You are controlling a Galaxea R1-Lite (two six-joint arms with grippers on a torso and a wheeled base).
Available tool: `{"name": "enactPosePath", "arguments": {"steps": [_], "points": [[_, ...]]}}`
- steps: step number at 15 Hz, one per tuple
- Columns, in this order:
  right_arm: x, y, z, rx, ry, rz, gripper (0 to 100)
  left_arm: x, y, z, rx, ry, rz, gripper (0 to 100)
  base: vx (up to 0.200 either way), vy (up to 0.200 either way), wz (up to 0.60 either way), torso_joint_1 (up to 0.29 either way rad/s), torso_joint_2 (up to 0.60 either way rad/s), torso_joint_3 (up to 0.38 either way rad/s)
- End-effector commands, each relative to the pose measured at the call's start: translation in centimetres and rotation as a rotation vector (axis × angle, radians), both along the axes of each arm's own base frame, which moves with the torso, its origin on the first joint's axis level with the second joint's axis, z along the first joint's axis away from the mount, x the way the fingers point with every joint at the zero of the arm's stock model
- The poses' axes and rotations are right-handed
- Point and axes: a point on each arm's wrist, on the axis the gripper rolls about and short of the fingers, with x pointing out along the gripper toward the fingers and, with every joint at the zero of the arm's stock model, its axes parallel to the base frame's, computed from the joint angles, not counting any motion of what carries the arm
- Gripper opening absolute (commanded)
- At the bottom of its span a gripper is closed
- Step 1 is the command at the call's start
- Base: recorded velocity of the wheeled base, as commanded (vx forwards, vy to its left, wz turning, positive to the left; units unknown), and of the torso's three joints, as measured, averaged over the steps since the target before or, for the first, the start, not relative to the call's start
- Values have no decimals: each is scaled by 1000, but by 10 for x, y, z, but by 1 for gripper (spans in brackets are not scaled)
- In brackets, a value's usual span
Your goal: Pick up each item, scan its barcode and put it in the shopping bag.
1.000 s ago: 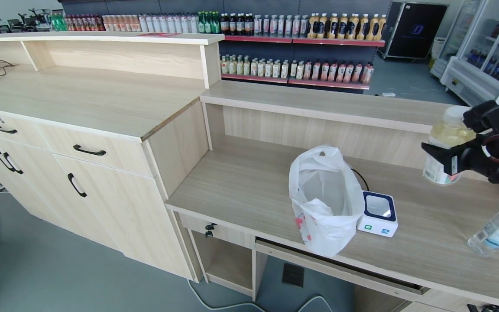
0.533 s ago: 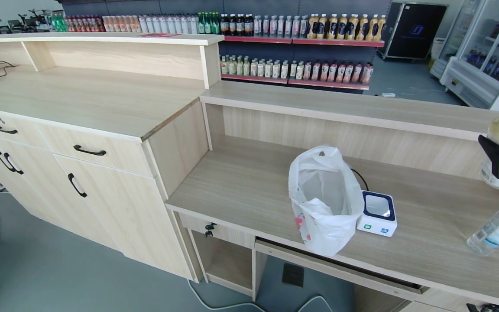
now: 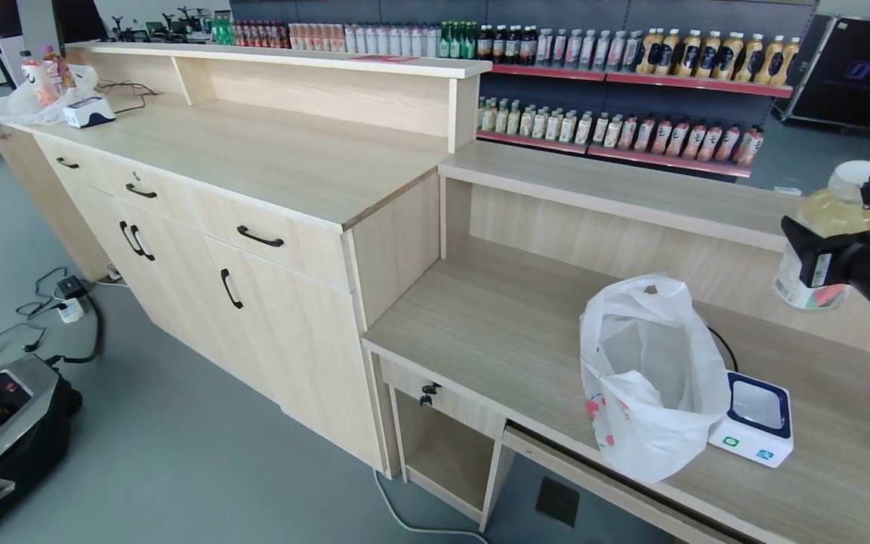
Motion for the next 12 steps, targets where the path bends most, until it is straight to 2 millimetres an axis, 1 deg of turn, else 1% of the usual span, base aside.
{"name": "enactPosePath", "arguments": {"steps": [1,2,4,6,7,8,10,12], "points": [[59,1,-48,123,116,79,0,0,0,0,0,0,0,100,0,0,0,0,0,0],[69,1,-61,136,147,83,0,0,0,0,0,0,0,100,0,0,0,0,0,0],[97,1,-101,169,229,88,0,0,0,0,0,0,0,100,0,0,0,0,0,0],[115,0,-128,176,257,91,0,0,0,0,0,0,0,100,0,0,0,0,0,0],[122,3,-141,176,266,101,0,0,0,0,0,0,0,100,0,0,0,0,0,0],[127,5,-151,174,268,130,0,0,0,0,0,0,0,100,0,0,0,0,0,0],[132,8,-161,170,285,206,0,0,0,0,0,0,0,100,0,0,0,0,0,0],[151,16,-168,177,259,249,0,0,0,0,0,0,0,100,0,0,0,0,0,0]]}}
